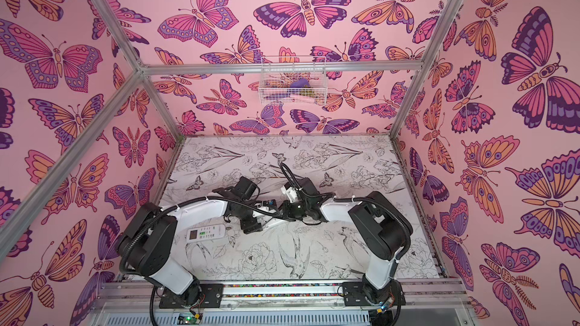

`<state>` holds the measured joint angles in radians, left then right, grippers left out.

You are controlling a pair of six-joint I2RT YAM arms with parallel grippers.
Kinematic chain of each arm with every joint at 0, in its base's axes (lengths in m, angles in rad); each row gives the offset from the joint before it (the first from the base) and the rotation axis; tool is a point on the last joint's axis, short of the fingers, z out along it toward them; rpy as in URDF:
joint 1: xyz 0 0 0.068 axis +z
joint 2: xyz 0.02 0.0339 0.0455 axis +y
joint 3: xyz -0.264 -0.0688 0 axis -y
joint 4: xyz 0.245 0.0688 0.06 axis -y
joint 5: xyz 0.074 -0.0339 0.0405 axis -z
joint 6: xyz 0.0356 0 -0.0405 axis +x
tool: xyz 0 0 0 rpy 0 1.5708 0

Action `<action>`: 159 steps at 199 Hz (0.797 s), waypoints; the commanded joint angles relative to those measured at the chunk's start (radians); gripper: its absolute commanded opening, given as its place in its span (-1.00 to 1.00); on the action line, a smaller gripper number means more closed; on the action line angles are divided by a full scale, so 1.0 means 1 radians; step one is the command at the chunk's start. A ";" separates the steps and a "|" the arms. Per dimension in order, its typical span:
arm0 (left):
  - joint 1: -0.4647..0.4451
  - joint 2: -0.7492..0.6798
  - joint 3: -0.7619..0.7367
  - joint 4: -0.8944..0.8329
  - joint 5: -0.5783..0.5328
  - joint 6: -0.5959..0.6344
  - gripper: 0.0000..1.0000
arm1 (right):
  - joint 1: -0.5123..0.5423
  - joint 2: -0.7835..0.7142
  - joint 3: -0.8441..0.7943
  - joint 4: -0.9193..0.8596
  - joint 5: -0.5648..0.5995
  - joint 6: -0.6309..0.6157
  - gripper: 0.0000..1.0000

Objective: Unload the batteries from the remote control

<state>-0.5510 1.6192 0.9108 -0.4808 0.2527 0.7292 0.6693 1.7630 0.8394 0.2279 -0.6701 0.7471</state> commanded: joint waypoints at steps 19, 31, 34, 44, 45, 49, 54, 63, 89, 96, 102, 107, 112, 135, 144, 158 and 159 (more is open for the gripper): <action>-0.006 -0.028 -0.009 -0.033 0.019 0.004 0.70 | -0.014 -0.072 0.008 -0.049 0.021 -0.024 -1.00; -0.005 -0.024 0.003 -0.035 0.011 -0.011 0.74 | -0.017 -0.099 0.007 -0.075 0.052 -0.035 -1.00; -0.006 -0.022 0.006 -0.033 0.009 -0.015 0.75 | -0.017 -0.107 0.003 -0.078 0.061 -0.036 -1.00; -0.006 -0.018 0.012 -0.033 0.007 -0.019 0.77 | -0.019 -0.138 -0.015 -0.078 0.087 -0.038 -1.00; -0.007 -0.018 0.013 -0.032 0.008 -0.019 0.78 | -0.020 -0.142 -0.017 -0.078 0.090 -0.038 -1.00; -0.008 -0.015 0.015 -0.032 0.009 -0.021 0.80 | -0.023 -0.152 -0.023 -0.078 0.096 -0.038 -1.00; -0.011 -0.014 0.019 -0.031 0.012 -0.026 0.82 | -0.026 -0.163 -0.030 -0.080 0.103 -0.038 -1.00; -0.015 -0.008 0.027 -0.031 0.019 -0.043 0.87 | -0.036 -0.181 -0.038 -0.095 0.115 -0.044 -1.00; -0.026 0.017 0.062 -0.036 0.002 -0.090 0.93 | -0.065 -0.282 -0.085 -0.133 0.174 -0.060 -1.00; -0.033 0.027 0.068 -0.036 -0.006 -0.088 0.93 | -0.076 -0.305 -0.105 -0.132 0.190 -0.060 -1.00; -0.040 0.035 0.073 -0.036 -0.015 -0.087 0.94 | -0.088 -0.321 -0.121 -0.133 0.195 -0.060 -1.00; -0.047 0.043 0.079 -0.037 -0.022 -0.089 0.95 | -0.102 -0.334 -0.132 -0.137 0.199 -0.059 -1.00; -0.054 0.049 0.085 -0.038 -0.032 -0.092 0.95 | -0.116 -0.344 -0.141 -0.144 0.200 -0.057 -1.00; -0.091 0.078 0.116 -0.058 -0.099 -0.090 0.96 | -0.176 -0.422 -0.195 -0.165 0.224 -0.044 -1.00; -0.103 0.085 0.121 -0.057 -0.111 -0.087 0.96 | -0.195 -0.448 -0.213 -0.181 0.241 -0.033 -1.00; -0.119 0.097 0.131 -0.058 -0.116 -0.096 0.96 | -0.234 -0.465 -0.225 -0.211 0.225 -0.043 -1.00; -0.119 0.099 0.132 -0.059 -0.116 -0.099 0.96 | -0.236 -0.466 -0.225 -0.214 0.221 -0.043 -1.00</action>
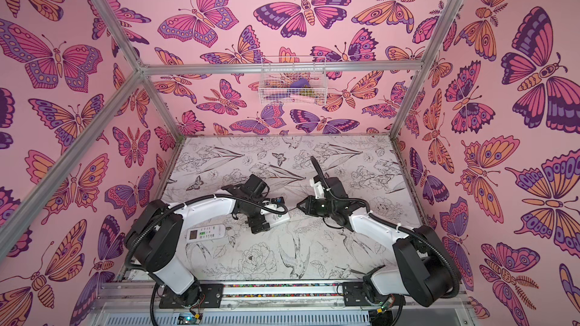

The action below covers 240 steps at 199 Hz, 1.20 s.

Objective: Unload the batteries from the remote control

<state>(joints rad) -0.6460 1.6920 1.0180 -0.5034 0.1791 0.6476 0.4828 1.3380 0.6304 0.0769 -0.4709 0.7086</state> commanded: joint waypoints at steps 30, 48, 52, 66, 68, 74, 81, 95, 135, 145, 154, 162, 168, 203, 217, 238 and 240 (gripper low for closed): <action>-0.044 0.051 0.048 -0.045 -0.066 -0.041 0.95 | -0.107 -0.104 -0.025 -0.160 -0.005 -0.031 -1.00; -0.052 0.059 0.059 -0.045 -0.053 -0.047 0.95 | -0.151 -0.125 -0.034 -0.215 -0.038 -0.050 -1.00; -0.053 0.062 0.064 -0.049 -0.054 -0.050 0.95 | -0.161 -0.127 -0.034 -0.224 -0.049 -0.053 -1.00; -0.054 0.072 0.084 -0.065 -0.062 -0.060 0.95 | -0.203 -0.137 -0.042 -0.277 -0.089 -0.056 -1.00; -0.054 0.073 0.084 -0.067 -0.064 -0.060 0.95 | -0.207 -0.139 -0.045 -0.281 -0.094 -0.057 -1.00; -0.055 0.074 0.086 -0.066 -0.064 -0.060 0.95 | -0.220 -0.146 -0.052 -0.292 -0.105 -0.057 -1.00; -0.057 0.074 0.086 -0.064 -0.059 -0.060 0.95 | -0.231 -0.156 -0.063 -0.297 -0.118 -0.057 -1.00; -0.060 0.078 0.087 -0.065 -0.043 -0.069 0.95 | -0.253 -0.163 -0.076 -0.313 -0.142 -0.060 -1.00; -0.063 0.086 0.101 -0.073 -0.041 -0.080 0.95 | -0.269 -0.173 -0.104 -0.325 -0.166 -0.052 -1.00; -0.063 0.087 0.108 -0.075 -0.039 -0.088 0.95 | -0.275 -0.162 -0.105 -0.325 -0.197 -0.053 -1.00; -0.063 0.090 0.118 -0.088 -0.045 -0.091 0.95 | -0.277 -0.150 -0.103 -0.326 -0.203 -0.054 -1.00; -0.063 0.089 0.121 -0.092 -0.053 -0.092 0.95 | -0.279 -0.147 -0.108 -0.316 -0.202 -0.049 -1.00; -0.063 0.086 0.119 -0.091 -0.053 -0.090 0.95 | -0.279 -0.145 -0.117 -0.301 -0.201 -0.041 -1.00; -0.063 0.073 0.110 -0.090 -0.053 -0.093 0.96 | -0.293 -0.090 -0.115 -0.286 -0.222 -0.043 -0.85; -0.063 0.066 0.103 -0.087 -0.065 -0.084 0.96 | -0.294 -0.093 -0.128 -0.252 -0.216 -0.022 -0.77; -0.063 0.053 0.095 -0.079 -0.049 -0.088 0.97 | -0.315 -0.067 -0.123 -0.263 -0.222 -0.033 -0.70; -0.063 0.054 0.096 -0.080 -0.049 -0.090 0.97 | -0.316 -0.065 -0.120 -0.267 -0.223 -0.035 -0.69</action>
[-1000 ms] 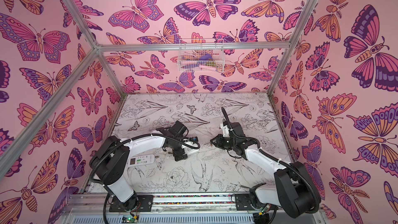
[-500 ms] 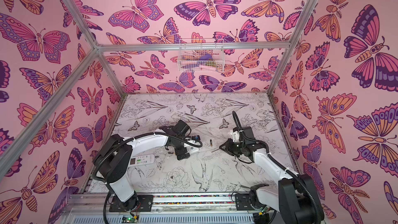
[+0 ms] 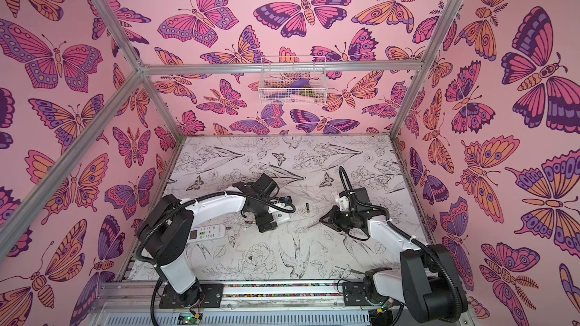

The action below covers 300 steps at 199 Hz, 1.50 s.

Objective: Unload the batteries from the remote control

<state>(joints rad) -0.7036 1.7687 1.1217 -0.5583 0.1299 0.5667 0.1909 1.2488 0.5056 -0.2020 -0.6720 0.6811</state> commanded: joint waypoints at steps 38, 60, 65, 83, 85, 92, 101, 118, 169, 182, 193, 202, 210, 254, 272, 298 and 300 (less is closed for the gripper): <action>-0.004 -0.043 -0.039 -0.004 0.001 0.002 0.98 | -0.049 0.043 -0.007 0.021 -0.007 -0.011 -0.56; -0.001 -0.053 -0.037 -0.010 -0.008 -0.001 0.98 | -0.064 0.072 -0.002 0.011 -0.009 -0.020 -0.51; 0.001 -0.054 -0.037 -0.009 -0.010 0.001 0.99 | -0.064 0.075 -0.003 0.017 -0.004 -0.019 -0.49; 0.002 -0.062 -0.043 -0.002 -0.002 0.003 0.99 | -0.069 0.110 0.001 0.027 -0.001 -0.027 -0.44; 0.003 -0.062 -0.043 -0.002 0.001 0.003 0.99 | -0.069 0.111 0.005 0.024 -0.002 -0.028 -0.43; 0.002 -0.064 -0.044 -0.002 0.001 0.001 0.99 | -0.072 0.130 0.015 0.013 -0.003 -0.033 -0.41; 0.005 -0.065 -0.042 -0.007 -0.002 -0.001 0.99 | -0.074 0.142 0.024 0.004 -0.002 -0.040 -0.40; 0.012 -0.069 -0.045 -0.002 -0.009 0.002 0.99 | -0.074 0.151 0.022 0.009 0.018 -0.040 -0.39; 0.025 -0.081 -0.062 0.014 0.000 0.004 1.00 | -0.093 0.199 0.028 0.008 0.023 -0.047 -0.40; 0.027 -0.086 -0.068 0.015 0.012 0.004 1.00 | -0.098 0.218 0.033 0.001 0.047 -0.056 -0.40; 0.030 -0.086 -0.065 0.012 0.011 0.000 1.00 | -0.102 0.230 0.040 -0.005 0.035 -0.058 -0.40; 0.034 -0.086 -0.063 0.010 0.007 -0.002 1.00 | -0.102 0.224 0.035 0.001 0.038 -0.053 -0.39; 0.035 -0.086 -0.063 0.014 0.005 0.000 1.00 | -0.102 0.214 0.026 0.013 0.044 -0.047 -0.39; 0.041 -0.084 -0.061 0.015 -0.002 -0.007 1.00 | -0.104 0.188 0.027 0.004 0.040 -0.049 -0.39; 0.040 -0.086 -0.068 0.024 0.016 -0.009 1.00 | -0.105 0.160 0.024 -0.004 0.051 -0.060 -0.38; 0.041 -0.077 -0.060 0.017 0.010 -0.024 1.00 | -0.104 0.111 0.035 -0.035 0.054 -0.073 -0.37; 0.040 -0.076 -0.059 0.018 0.010 -0.023 1.00 | -0.104 0.102 0.031 -0.034 0.056 -0.072 -0.37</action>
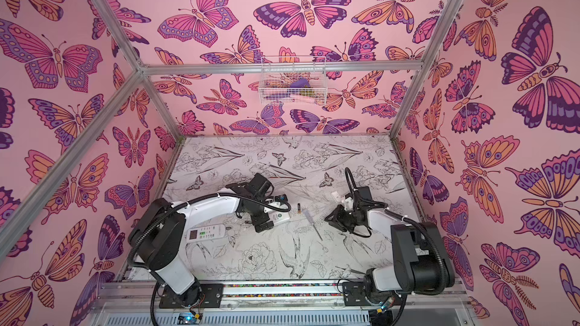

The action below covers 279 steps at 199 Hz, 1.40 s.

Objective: Unload the batteries from the remote control

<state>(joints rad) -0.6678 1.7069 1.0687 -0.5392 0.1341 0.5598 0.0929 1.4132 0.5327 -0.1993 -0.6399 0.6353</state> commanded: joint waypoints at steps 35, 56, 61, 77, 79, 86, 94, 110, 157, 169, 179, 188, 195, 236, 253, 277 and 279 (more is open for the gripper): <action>0.004 0.003 0.005 0.003 0.029 -0.039 1.00 | -0.007 -0.136 0.017 -0.086 0.065 -0.062 -0.29; 0.001 0.024 0.013 0.000 0.027 -0.043 1.00 | -0.007 -0.209 0.004 -0.088 0.082 -0.067 -0.14; 0.000 0.028 0.015 0.001 0.028 -0.043 1.00 | -0.007 -0.227 0.003 -0.090 0.094 -0.071 -0.09; -0.003 0.042 0.025 -0.003 0.032 -0.056 1.00 | -0.006 -0.269 0.014 -0.122 0.116 -0.094 0.03; -0.003 0.044 0.028 -0.005 0.031 -0.057 1.00 | -0.006 -0.274 0.018 -0.128 0.118 -0.098 0.04; -0.003 0.049 0.037 -0.014 0.024 -0.061 1.00 | -0.007 -0.296 0.025 -0.145 0.122 -0.109 0.08; -0.003 0.058 0.044 -0.018 0.016 -0.064 1.00 | -0.006 -0.324 0.025 -0.149 0.127 -0.114 0.17; -0.003 0.072 0.050 -0.016 0.023 -0.067 1.00 | -0.006 -0.378 0.013 -0.146 0.158 -0.118 0.47; -0.008 0.110 0.079 -0.035 0.044 -0.089 0.98 | -0.007 -0.490 0.011 -0.172 0.206 -0.146 0.80; -0.010 0.116 0.078 -0.037 0.054 -0.093 0.98 | -0.006 -0.516 -0.003 -0.156 0.218 -0.144 0.88; -0.011 0.122 0.082 -0.046 0.052 -0.095 0.97 | -0.007 -0.534 0.004 -0.174 0.228 -0.147 0.95; -0.010 0.126 0.086 -0.051 0.046 -0.095 0.96 | -0.007 -0.552 0.008 -0.190 0.233 -0.149 0.99; -0.011 0.128 0.082 -0.049 0.045 -0.092 0.95 | -0.006 -0.563 0.001 -0.184 0.235 -0.150 0.99; -0.012 0.147 0.092 -0.057 0.053 -0.101 0.87 | -0.007 -0.601 -0.002 -0.200 0.253 -0.156 0.99; -0.012 0.158 0.089 -0.048 0.053 -0.102 0.82 | -0.006 -0.611 -0.020 -0.174 0.254 -0.157 0.99; -0.014 0.172 0.099 -0.052 0.049 -0.115 0.73 | -0.007 -0.612 -0.002 -0.199 0.258 -0.164 1.00; -0.015 0.172 0.099 -0.053 0.049 -0.116 0.73 | -0.007 -0.612 -0.001 -0.203 0.260 -0.164 1.00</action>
<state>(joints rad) -0.6754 1.8481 1.1526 -0.5594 0.1753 0.4618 0.0929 0.8124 0.5209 -0.3660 -0.4004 0.4961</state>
